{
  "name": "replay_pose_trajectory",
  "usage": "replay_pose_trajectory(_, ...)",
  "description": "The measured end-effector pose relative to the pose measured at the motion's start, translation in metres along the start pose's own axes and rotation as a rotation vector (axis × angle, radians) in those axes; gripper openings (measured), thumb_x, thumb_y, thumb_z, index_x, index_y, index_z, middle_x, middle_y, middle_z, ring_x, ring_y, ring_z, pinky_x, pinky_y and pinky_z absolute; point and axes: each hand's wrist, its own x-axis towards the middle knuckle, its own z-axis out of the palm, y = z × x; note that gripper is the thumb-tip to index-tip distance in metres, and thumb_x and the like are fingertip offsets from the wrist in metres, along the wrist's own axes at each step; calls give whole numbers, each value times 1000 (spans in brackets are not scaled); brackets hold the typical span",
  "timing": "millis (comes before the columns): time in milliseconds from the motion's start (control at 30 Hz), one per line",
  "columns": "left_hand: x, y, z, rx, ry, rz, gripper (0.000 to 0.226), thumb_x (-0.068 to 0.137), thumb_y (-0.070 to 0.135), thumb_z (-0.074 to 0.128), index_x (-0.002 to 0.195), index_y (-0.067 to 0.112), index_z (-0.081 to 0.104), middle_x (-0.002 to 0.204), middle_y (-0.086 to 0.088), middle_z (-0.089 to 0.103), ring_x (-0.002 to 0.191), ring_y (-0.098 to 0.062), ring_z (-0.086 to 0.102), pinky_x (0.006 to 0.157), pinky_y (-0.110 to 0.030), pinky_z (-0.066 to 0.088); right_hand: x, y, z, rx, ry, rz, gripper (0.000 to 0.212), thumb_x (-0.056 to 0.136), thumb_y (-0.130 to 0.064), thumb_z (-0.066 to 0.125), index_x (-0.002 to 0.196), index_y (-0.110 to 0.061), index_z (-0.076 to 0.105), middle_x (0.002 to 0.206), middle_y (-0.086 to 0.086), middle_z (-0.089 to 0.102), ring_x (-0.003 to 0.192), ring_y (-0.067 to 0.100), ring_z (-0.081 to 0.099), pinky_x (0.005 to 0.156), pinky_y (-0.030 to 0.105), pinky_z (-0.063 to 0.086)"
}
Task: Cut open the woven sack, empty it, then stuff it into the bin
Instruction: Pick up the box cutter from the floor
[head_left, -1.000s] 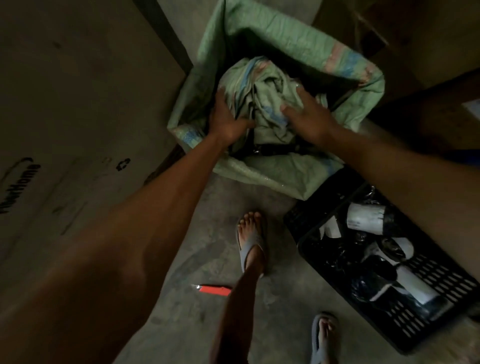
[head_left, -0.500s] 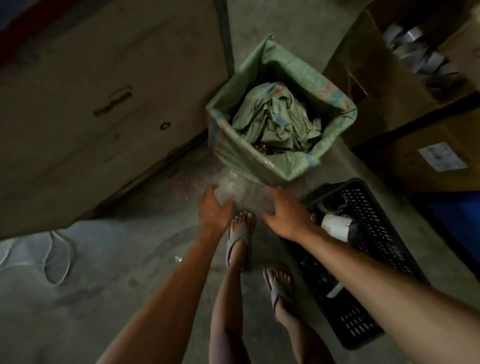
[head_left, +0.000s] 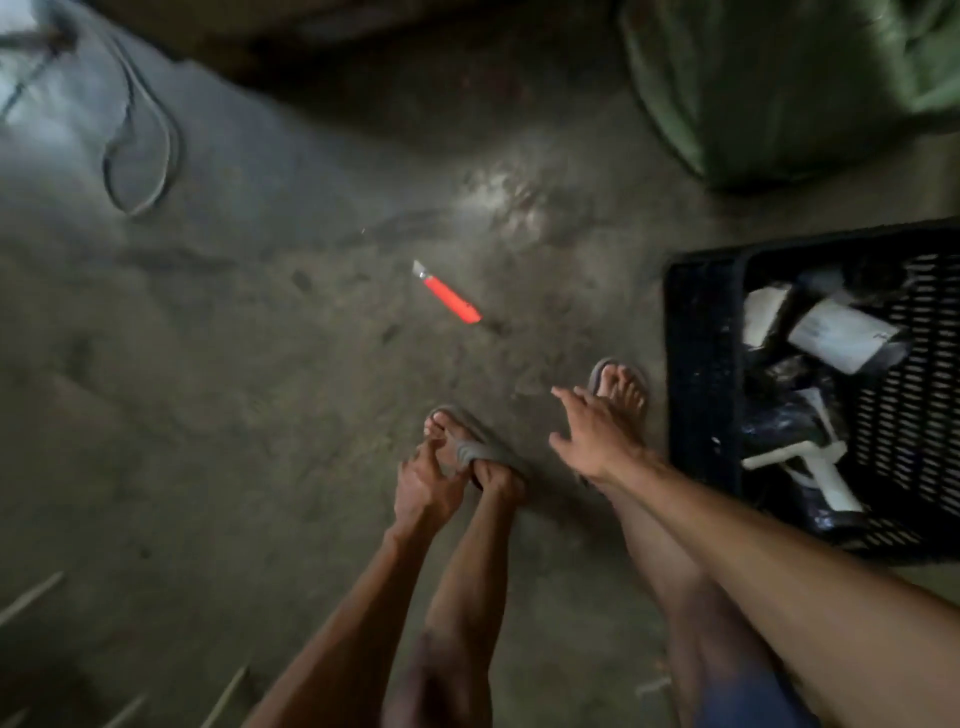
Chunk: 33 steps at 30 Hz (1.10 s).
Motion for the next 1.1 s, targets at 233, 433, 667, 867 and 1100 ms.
replay_pose_trajectory(233,154,-70,10,121,73,159,64,93,28,67,149,6,45,157,-27,38,144,-40,37,116,-39,29,139,-76,41,-46,171,-61,60,91,-34,62,144,-13,45,143,13,53,133,34,49,106,44,44)
replay_pose_trajectory(433,281,-67,11,197,289,275,97,87,35,72,163,20,13,170,-19,6,157,-35,8,121,-46,27,259,-121,47,-115,424,-117,60,85,-40,71,134,-9,54,136,14,55,129,33,50,100,43,46)
replay_pose_trajectory(667,345,-40,30,79,422,320,96,87,32,69,163,20,11,170,-20,-2,158,-34,0,124,-47,23,337,-139,57,-115,550,-185,59,76,-47,78,121,-12,62,128,8,61,118,29,59,93,38,51)
replay_pose_trajectory(867,331,-54,41,82,404,320,96,86,30,70,163,19,13,170,-19,-3,158,-34,0,126,-45,18,330,-139,57,-143,566,-191,45,80,-36,76,116,-10,65,121,10,65,110,31,65,88,36,51)
replay_pose_trajectory(1100,232,-74,23,211,241,287,94,90,33,69,163,18,13,170,-20,3,157,-35,6,124,-45,21,223,-122,38,-171,491,-149,39,82,-32,73,113,-10,65,115,12,67,106,32,67,85,37,52)
